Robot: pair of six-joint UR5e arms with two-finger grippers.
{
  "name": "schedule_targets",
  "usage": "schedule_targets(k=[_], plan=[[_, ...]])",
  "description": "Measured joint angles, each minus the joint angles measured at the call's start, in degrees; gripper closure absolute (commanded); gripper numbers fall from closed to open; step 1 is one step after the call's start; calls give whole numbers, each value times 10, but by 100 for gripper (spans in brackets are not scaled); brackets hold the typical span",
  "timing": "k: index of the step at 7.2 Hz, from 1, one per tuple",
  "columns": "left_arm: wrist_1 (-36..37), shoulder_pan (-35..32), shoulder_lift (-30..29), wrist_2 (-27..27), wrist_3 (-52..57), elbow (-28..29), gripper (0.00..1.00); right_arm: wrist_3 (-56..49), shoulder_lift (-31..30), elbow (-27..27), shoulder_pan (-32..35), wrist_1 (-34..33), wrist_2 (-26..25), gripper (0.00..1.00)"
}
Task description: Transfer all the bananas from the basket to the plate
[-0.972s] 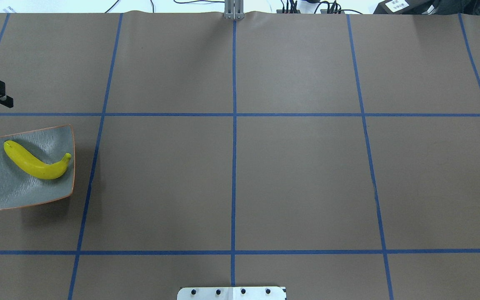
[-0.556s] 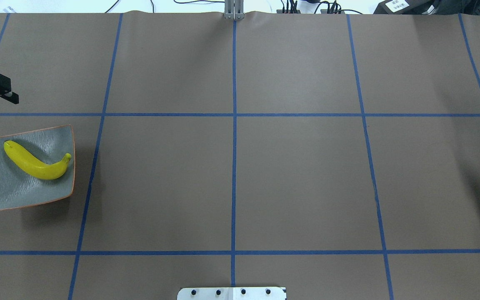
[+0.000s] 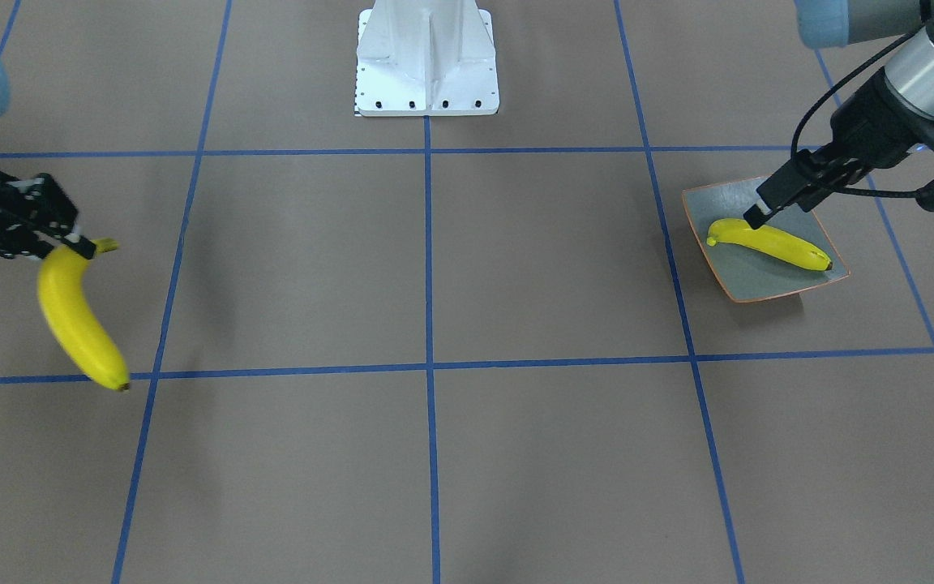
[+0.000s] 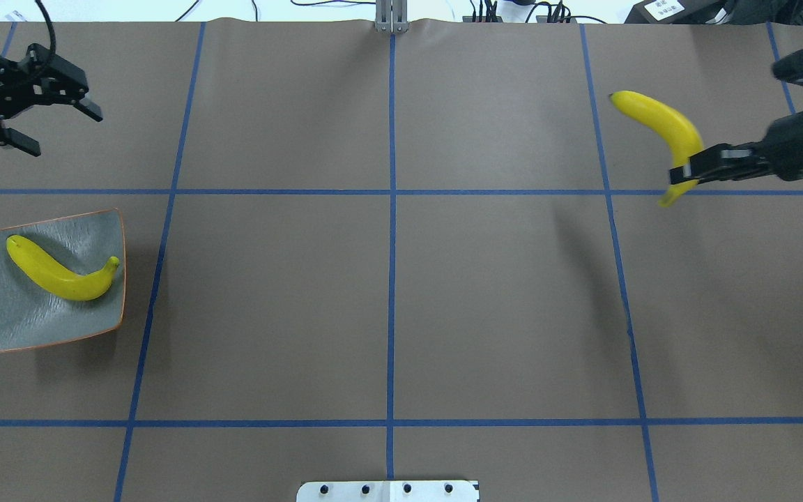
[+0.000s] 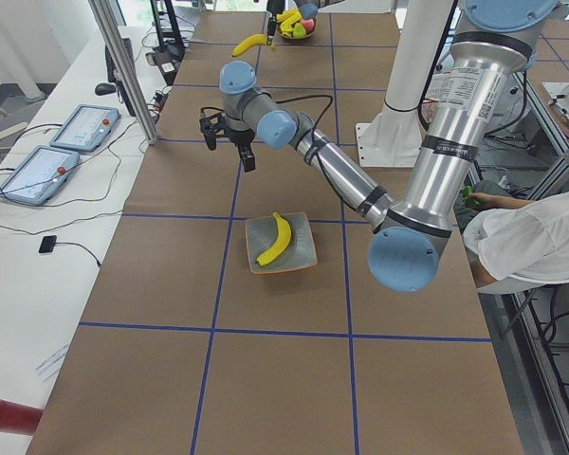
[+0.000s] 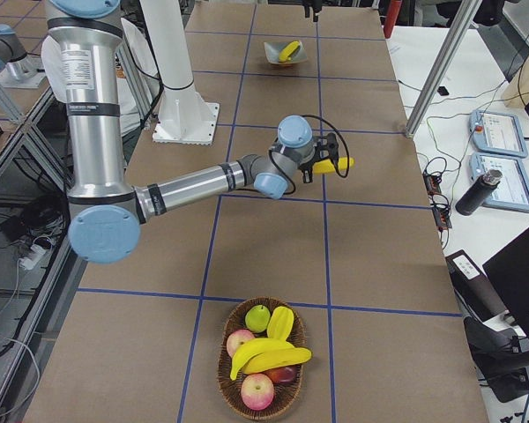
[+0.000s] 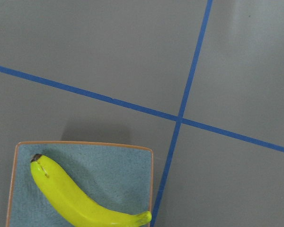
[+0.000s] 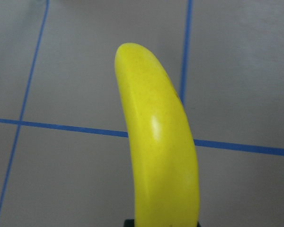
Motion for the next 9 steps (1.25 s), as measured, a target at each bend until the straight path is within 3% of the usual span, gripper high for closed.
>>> schedule_targets(k=[2, 3, 4, 6, 9], plan=[[-4, 60, -78, -2, -85, 32, 0, 85, 108, 4, -63, -71, -45, 100], [-7, 89, -124, 0, -128, 54, 0, 109, 128, 7, -74, -88, -57, 100], [-26, 112, -167, 1, -171, 84, 0, 134, 135, 14, -88, -95, -78, 100], [-142, 136, -247, 8, -271, 190, 0, 175, 134, 40, -115, -98, -113, 100], [-232, 178, -339, 75, -326, 294, 0, 213, 130, 57, -128, -99, -128, 100]])
